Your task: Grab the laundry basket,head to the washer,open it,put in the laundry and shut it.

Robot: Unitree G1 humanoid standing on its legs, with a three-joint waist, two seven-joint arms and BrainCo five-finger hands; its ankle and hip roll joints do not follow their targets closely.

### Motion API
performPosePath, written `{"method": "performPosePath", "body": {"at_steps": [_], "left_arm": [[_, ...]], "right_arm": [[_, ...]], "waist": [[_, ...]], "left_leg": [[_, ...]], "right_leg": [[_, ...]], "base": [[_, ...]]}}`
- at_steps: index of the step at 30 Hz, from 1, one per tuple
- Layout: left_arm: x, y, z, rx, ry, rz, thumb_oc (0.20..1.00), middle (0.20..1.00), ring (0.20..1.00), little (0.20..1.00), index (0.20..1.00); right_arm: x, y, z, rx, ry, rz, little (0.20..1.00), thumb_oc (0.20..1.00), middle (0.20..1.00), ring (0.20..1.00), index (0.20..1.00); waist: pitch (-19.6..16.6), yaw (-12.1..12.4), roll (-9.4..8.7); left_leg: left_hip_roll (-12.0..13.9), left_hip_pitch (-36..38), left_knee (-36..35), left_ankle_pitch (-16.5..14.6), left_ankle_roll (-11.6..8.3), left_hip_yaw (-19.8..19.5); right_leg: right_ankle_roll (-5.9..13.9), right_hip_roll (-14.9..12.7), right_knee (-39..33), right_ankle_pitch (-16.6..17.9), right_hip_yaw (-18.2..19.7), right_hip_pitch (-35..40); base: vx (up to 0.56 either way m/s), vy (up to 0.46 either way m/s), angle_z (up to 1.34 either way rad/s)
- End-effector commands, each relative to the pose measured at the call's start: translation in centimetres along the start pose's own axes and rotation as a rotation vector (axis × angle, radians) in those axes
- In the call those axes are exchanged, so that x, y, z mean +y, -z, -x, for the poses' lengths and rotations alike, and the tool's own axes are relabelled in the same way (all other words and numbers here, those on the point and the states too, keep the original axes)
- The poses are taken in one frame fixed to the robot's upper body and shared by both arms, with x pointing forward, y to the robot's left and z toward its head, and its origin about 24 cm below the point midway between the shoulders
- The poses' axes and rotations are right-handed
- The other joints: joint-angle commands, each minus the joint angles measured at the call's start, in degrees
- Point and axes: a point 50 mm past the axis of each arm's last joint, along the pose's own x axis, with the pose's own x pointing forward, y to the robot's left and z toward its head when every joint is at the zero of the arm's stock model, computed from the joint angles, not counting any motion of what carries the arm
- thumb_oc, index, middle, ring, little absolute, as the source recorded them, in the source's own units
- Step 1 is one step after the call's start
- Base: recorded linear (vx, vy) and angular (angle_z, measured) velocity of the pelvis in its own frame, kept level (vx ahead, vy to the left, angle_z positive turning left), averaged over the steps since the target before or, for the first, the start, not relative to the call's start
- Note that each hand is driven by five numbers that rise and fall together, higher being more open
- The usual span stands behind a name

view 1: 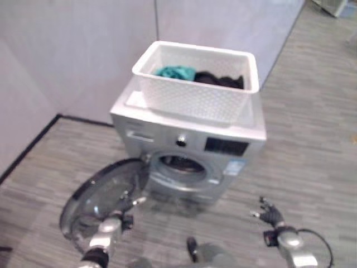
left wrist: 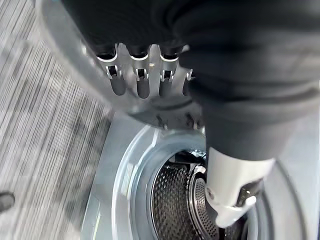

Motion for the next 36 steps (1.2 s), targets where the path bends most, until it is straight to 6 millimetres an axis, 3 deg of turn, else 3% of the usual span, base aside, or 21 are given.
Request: {"method": "performPosePath", "body": {"at_steps": [1,2,3,4,8,10,12,13,16,18,23,26,30,33,36], "left_arm": [[-0.7,-4.0,-1.1,-0.118,0.015,-0.045,1.0,1.0,1.0,1.0,1.0],[-0.7,-4.1,-1.2,-0.117,0.016,-0.062,1.0,1.0,1.0,1.0,1.0],[-0.8,-4.0,-1.2,-0.117,0.017,-0.063,1.0,1.0,1.0,1.0,1.0],[-1.2,-4.4,-1.4,-0.117,0.028,-0.093,1.0,1.0,1.0,1.0,1.0],[-0.7,-3.9,-1.5,-0.088,0.015,-0.138,1.0,1.0,1.0,1.0,1.0],[-0.7,-3.7,-1.4,-0.084,0.015,-0.148,1.0,1.0,1.0,1.0,1.0],[-0.5,-3.3,-1.4,-0.067,0.013,-0.163,1.0,1.0,1.0,1.0,1.0],[-0.6,-3.0,-1.3,-0.06,0.018,-0.174,1.0,1.0,1.0,1.0,1.0],[-0.8,-3.0,-1.4,-0.058,0.022,-0.192,1.0,1.0,1.0,1.0,1.0],[-1.1,-3.0,-1.4,-0.065,0.031,-0.21,1.0,1.0,1.0,1.0,1.0],[-1.7,-3.1,-1.2,-0.083,0.056,-0.229,1.0,1.0,1.0,1.0,1.0],[-1.7,-3.1,-1.2,-0.083,0.063,-0.241,1.0,1.0,1.0,1.0,1.0],[-1.9,-3.3,-1.3,-0.089,0.088,-0.262,1.0,1.0,1.0,1.0,1.0],[-2.0,-3.5,-1.5,-0.093,0.094,-0.276,1.0,1.0,1.0,1.0,1.0],[-1.7,-4.2,-1.6,-0.108,0.095,-0.28,1.0,1.0,1.0,1.0,1.0]], "right_arm": [[-2.7,-7.6,0.6,-0.372,0.084,-0.046,1.0,1.0,1.0,1.0,1.0],[-3.2,-9.1,1.3,-0.456,0.101,-0.058,1.0,1.0,1.0,1.0,1.0],[-3.3,-9.1,1.3,-0.455,0.101,-0.058,1.0,1.0,1.0,1.0,1.0],[-4.4,-11.6,2.7,-0.593,0.152,-0.097,1.0,1.0,1.0,1.0,1.0],[-6.3,-15.5,5.8,-0.816,0.259,-0.063,1.0,1.0,1.0,1.0,1.0],[-6.8,-16.2,6.3,-0.847,0.294,-0.047,1.0,1.0,1.0,1.0,1.0],[-7.5,-18.1,7.2,-0.934,0.359,-0.014,1.0,1.0,1.0,1.0,1.0],[-8.0,-20.1,8.4,-1.023,0.416,0.067,1.0,1.0,1.0,1.0,1.0],[-8.3,-21.7,9.2,-1.099,0.478,0.111,1.0,1.0,1.0,1.0,1.0],[-8.9,-24.4,10.7,-1.231,0.59,0.175,1.0,1.0,1.0,1.0,1.0],[-9.8,-28.0,12.2,-1.365,0.715,0.243,1.0,1.0,1.0,1.0,1.0],[-10.2,-29.1,12.0,-1.37,0.733,0.28,1.0,1.0,1.0,1.0,1.0],[-11.9,-31.7,9.3,-1.249,0.707,0.377,1.0,1.0,1.0,1.0,1.0],[-13.2,-33.4,8.5,-1.184,0.719,0.459,1.0,1.0,1.0,1.0,1.0],[-14.6,-35.3,7.8,-1.075,0.716,0.58,1.0,1.0,1.0,1.0,1.0]], "waist": [[-0.69,-1.42,1.96],[-1.36,-1.65,2.04],[-1.36,-1.59,2.04],[-2.25,-2.18,2.39],[-4.73,-2.47,3.3],[-5.16,-2.15,3.45],[-5.59,-1.46,3.77],[-5.65,-0.97,4.2],[-5.94,-0.44,4.29],[-6.03,0.4,4.21],[-5.93,1.98,3.92],[-5.92,2.49,3.65],[-5.58,3.96,2.36],[-5.42,4.21,1.99],[-4.92,4.38,1.24]], "left_leg": [[0.87,14.15,-14.66,-1.76,0.11,11.1],[1.08,15.15,-16.63,-2.37,-0.15,11.54],[1.07,15.25,-16.74,-2.33,-0.15,11.58],[1.42,16.72,-20.46,-2.7,-0.99,11.3],[1.7,18.22,-25.57,-2.03,-2.77,11.73],[1.47,18.63,-26.35,-1.97,-2.91,11.96],[1.23,19.39,-27.75,-2.5,-3.22,12.53],[0.89,20.26,-28.99,-3.58,-3.36,12.72],[0.31,20.9,-30.82,-3.53,-3.5,12.7],[-0.24,21.61,-32.21,-4.21,-3.46,12.66],[-1.14,21.64,-33.02,-4.94,-3.16,11.86],[-1.56,21.79,-33.33,-5.09,-3.13,11.51],[-1.79,21.67,-32.5,-5.67,-3.34,10.91],[-1.51,21.45,-31.9,-5.63,-3.69,10.75],[0.48,20.25,-28.84,-4.4,-4.71,10.11]], "right_leg": [[8.22,-4.81,4.09,-1.36,2.22,-5.08],[8.27,-4.31,4.96,-1.86,1.91,-5.16],[8.26,-4.3,5.01,-1.9,1.92,-5.16],[8.3,-3.73,5.89,-3.07,0.69,-5.17],[8.99,-4.2,5.11,-3.24,-1.22,-5.37],[9.12,-4.34,4.52,-2.68,-1.2,-5.4],[9.4,-4.71,4.2,-2.64,-1.44,-5.18],[9.76,-5.24,4.51,-2.99,-1.93,-5.11],[9.94,-5.65,4.23,-2.39,-2.23,-5.33],[10.4,-6.19,4.25,-2.07,-2.64,-5.4],[11.03,-7.32,3.28,-1.2,-3.58,-5.02],[11.32,-7.79,2.88,-0.87,-3.84,-4.74],[11.57,-8.58,2.76,-0.31,-4.69,-4.25],[11.47,-8.64,3.09,-0.44,-5.15,-4.15],[10.18,-7.59,4.19,-1.66,-5.64,-3.82]], "base": [[0.16,-0.131,0.51],[0.13,-0.089,0.34],[0.14,-0.098,0.23],[0.09,-0.066,0.2],[0.07,-0.008,0.63],[0.03,0.026,0.23],[0.01,0.064,0.05],[0.0,0.089,0.06],[0.0,0.056,0.13],[-0.01,0.065,0.21],[-0.01,0.056,0.06],[0.0,0.029,0.14],[-0.02,0.008,0.1],[0.0,-0.056,0.14],[0.02,-0.141,0.09]]}}
